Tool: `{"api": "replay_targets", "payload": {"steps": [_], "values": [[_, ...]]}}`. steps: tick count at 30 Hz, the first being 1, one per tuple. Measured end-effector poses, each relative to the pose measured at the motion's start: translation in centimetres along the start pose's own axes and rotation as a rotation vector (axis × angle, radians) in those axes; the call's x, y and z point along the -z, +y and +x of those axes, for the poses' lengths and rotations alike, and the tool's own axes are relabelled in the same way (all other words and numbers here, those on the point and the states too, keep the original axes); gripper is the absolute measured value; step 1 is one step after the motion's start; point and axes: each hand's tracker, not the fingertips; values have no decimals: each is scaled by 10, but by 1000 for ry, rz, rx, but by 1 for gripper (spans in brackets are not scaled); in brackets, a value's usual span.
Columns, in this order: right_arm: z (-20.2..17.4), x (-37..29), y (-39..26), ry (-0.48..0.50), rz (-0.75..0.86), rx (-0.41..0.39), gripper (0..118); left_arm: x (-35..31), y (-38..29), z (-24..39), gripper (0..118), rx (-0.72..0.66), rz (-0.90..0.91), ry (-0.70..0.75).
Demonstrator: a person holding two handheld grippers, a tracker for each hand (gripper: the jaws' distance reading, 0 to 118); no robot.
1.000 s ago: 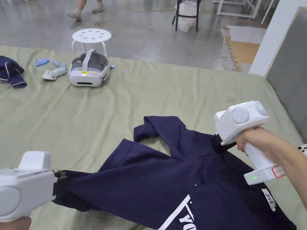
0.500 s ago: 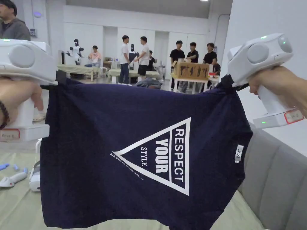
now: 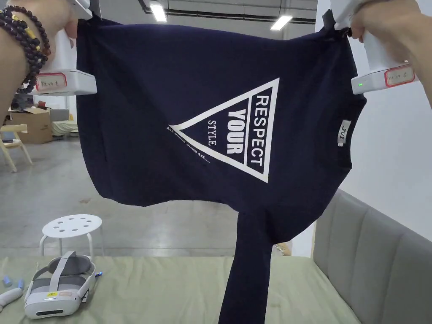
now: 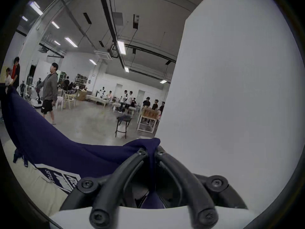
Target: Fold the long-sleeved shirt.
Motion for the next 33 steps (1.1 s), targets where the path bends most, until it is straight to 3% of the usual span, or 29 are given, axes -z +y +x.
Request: {"api": "replay_targets", "payload": {"steps": [6,9,11,16,19,26,28,33], "values": [[-24,23,-53,33,-86,-13,4,-13,-77,2,10,61,-113,18],[-49,40,-117,100,-207,-27,4,-10,-144,-5,10,68,-199,38],[-68,51,-167,111,-271,-37,4,42,-175,-30,10,65,-284,41],[-112,88,-289,188,-478,39,4,73,-294,-57,10,145,-454,83],[-128,90,-347,211,-548,47,4,67,-340,-71,9,86,-523,97],[-117,43,-363,217,-598,65,4,20,-364,-69,9,104,-529,102],[-104,34,-365,269,-609,73,4,-2,-359,-69,9,103,-532,102],[-81,-64,-385,304,-619,86,4,-82,-371,-74,9,100,-558,113]]}}
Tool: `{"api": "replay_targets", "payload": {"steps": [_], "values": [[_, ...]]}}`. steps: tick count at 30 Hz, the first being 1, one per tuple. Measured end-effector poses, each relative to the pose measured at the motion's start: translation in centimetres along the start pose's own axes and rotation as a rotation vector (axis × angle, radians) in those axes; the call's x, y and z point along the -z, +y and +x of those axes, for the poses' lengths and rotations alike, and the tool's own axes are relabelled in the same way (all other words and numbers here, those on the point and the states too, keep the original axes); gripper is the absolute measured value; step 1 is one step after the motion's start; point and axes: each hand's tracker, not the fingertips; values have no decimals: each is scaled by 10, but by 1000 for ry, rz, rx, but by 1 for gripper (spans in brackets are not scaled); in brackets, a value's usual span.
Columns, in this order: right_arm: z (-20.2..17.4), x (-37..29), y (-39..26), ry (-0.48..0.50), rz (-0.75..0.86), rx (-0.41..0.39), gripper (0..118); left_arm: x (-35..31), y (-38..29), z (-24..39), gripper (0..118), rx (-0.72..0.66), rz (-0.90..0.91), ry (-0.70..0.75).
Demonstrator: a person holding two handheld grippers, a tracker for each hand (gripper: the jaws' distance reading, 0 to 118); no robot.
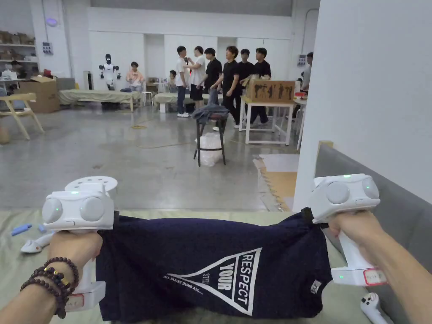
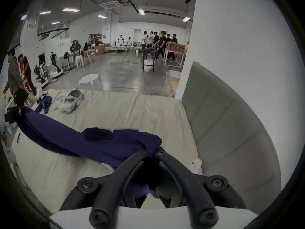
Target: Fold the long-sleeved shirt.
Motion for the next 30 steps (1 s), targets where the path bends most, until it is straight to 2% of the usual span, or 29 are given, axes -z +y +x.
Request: {"api": "replay_targets", "payload": {"steps": [2,5,7,10,14,19,23,24,25,26,27,28,29,30], "values": [[-2,-22,-39,19,-6,2,4,-22,-39,-7,9,29,-13,-7],[-7,-43,-105,26,-44,-79,4,-53,-104,-23,9,32,-43,-36],[-6,-49,-152,49,-58,-85,4,-73,-150,-39,9,10,-74,-73],[-11,-70,-229,149,-134,-97,4,-97,-223,-60,9,9,-103,-33],[-28,-94,-321,189,-283,-212,4,-126,-308,-86,9,34,-286,-50],[-47,-101,-405,210,-515,-278,4,-148,-368,-95,9,100,-475,-74],[-53,-87,-430,200,-527,-240,4,-149,-382,-91,10,96,-481,-77],[-53,-84,-428,194,-527,-230,5,-147,-381,-91,21,80,-482,-68],[-54,-82,-425,190,-525,-218,9,-150,-379,-91,41,72,-477,-65],[-53,-83,-421,172,-494,-196,26,-150,-376,-91,72,67,-468,-51],[-51,-85,-417,172,-474,-183,71,-149,-373,-92,104,63,-465,-44],[-49,-85,-411,175,-476,-195,104,-152,-366,-94,111,51,-458,-50],[-48,-87,-404,177,-468,-196,117,-157,-356,-96,109,22,-416,-71],[-46,-93,-395,180,-436,-197,115,-162,-345,-97,104,19,-386,-86]]}}
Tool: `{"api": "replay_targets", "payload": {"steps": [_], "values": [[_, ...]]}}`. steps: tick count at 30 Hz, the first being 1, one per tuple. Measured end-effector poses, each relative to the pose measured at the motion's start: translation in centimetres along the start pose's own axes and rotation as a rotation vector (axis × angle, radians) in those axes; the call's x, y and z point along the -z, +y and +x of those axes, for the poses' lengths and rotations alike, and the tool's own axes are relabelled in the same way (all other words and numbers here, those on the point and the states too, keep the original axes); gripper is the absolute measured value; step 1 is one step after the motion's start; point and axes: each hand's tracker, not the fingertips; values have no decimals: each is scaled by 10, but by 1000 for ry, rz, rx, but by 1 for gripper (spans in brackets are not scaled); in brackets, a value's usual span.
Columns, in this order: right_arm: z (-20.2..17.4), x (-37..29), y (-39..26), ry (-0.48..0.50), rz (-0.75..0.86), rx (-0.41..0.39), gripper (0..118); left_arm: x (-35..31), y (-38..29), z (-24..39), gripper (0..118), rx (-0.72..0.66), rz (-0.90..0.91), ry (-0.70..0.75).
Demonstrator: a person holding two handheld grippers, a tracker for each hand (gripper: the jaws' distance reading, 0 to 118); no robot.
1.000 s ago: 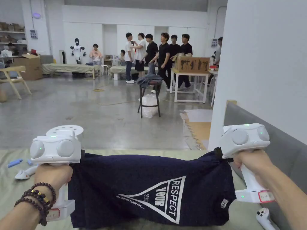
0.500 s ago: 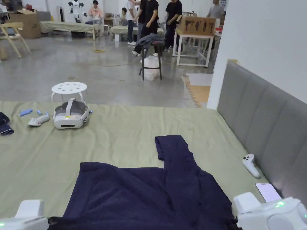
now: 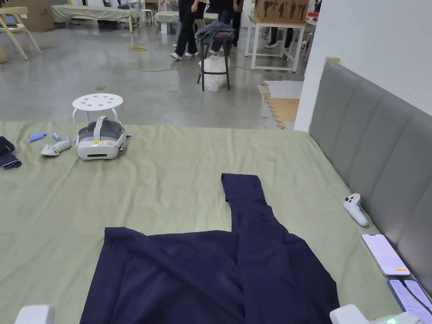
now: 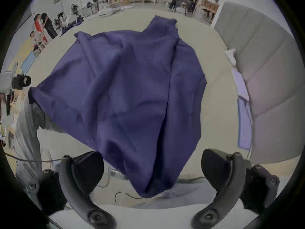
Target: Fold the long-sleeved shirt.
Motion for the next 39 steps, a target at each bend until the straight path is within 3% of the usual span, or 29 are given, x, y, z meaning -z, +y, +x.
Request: {"api": "replay_targets", "payload": {"steps": [1,2,3,4,5,10,14,20,23,25,26,27,30,32,33,34,35,39], "values": [[4,-10,7,7,49,15,109,-7,9,0,101,-10,16,-11],[8,-17,16,16,77,35,96,-13,19,2,93,-21,31,-12],[12,-24,26,11,98,63,59,-10,32,0,67,-27,65,-16],[17,-29,37,11,125,91,16,-11,44,2,27,-12,100,-18],[24,-26,47,6,147,97,1,-10,55,5,6,6,125,-25],[33,-26,114,9,210,78,1,16,112,21,4,49,169,-35],[50,-9,205,8,267,86,1,46,163,37,4,42,188,-44],[79,85,377,-5,262,104,1,122,217,44,4,23,164,-60],[86,163,446,-26,166,99,28,158,233,43,4,11,132,-51],[90,214,475,-26,122,142,73,173,236,39,4,-21,127,-60],[92,234,485,-10,108,162,86,176,235,37,4,-39,128,-60],[95,252,495,-1,88,179,86,183,234,34,4,-46,131,-63],[103,283,509,-37,96,255,68,186,223,32,4,-43,125,-59],[106,292,518,-29,97,274,64,186,213,31,4,-47,115,-58],[106,290,516,7,110,278,44,185,209,31,4,-49,109,-59],[103,287,515,45,114,277,8,185,204,30,4,-52,101,-63],[99,283,514,37,115,274,1,182,199,32,4,-56,95,-62],[83,216,484,28,230,224,1,169,191,30,4,-72,83,-55]]}}
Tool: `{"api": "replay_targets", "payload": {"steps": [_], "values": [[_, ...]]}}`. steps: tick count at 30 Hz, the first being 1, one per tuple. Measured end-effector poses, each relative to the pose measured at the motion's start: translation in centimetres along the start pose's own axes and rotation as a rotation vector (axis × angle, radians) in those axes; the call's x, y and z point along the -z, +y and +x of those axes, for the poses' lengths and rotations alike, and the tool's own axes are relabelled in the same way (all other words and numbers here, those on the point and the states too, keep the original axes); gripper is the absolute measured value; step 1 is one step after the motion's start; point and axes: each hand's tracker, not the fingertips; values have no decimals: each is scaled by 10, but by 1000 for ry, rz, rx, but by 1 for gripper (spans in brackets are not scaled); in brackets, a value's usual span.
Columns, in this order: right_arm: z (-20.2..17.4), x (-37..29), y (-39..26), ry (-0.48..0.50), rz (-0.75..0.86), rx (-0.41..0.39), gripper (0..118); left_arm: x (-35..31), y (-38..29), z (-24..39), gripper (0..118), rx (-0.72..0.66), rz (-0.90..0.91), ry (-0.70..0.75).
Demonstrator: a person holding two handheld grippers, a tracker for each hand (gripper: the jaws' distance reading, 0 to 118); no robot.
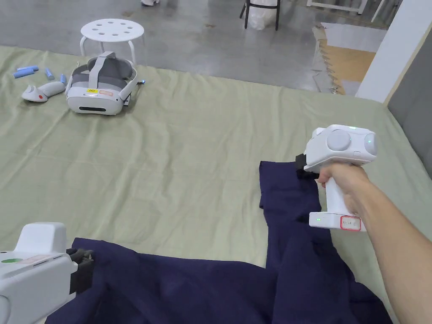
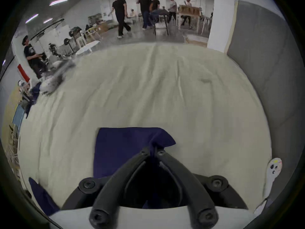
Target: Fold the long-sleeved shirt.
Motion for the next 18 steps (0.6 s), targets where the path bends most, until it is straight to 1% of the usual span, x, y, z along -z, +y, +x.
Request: {"api": "replay_targets", "payload": {"steps": [1,2,4,6,8,10,12,14,15,18], "values": [[-5,-33,-7,8,60,-56,1,-9,-1,0,4,3,5,-2],[-1,-44,-1,22,95,-111,1,-16,-2,1,4,14,23,-6],[-8,-109,-22,40,173,-180,1,-36,-6,3,4,34,55,1],[-14,-168,-47,31,227,-216,1,-53,-10,3,4,33,70,-16],[-18,-218,-84,55,297,-250,1,-72,-17,3,4,2,93,-37],[-19,-249,-130,72,290,-240,1,-88,-26,4,4,12,99,-43],[-22,-262,-180,68,270,-221,1,-103,-37,6,4,16,109,-52],[-27,-265,-231,61,219,-226,2,-115,-46,5,4,9,105,-72],[-28,-258,-255,62,166,-228,2,-121,-51,4,4,6,106,-76],[-30,-218,-311,19,-20,-222,2,-132,-62,5,4,10,102,-80]]}}
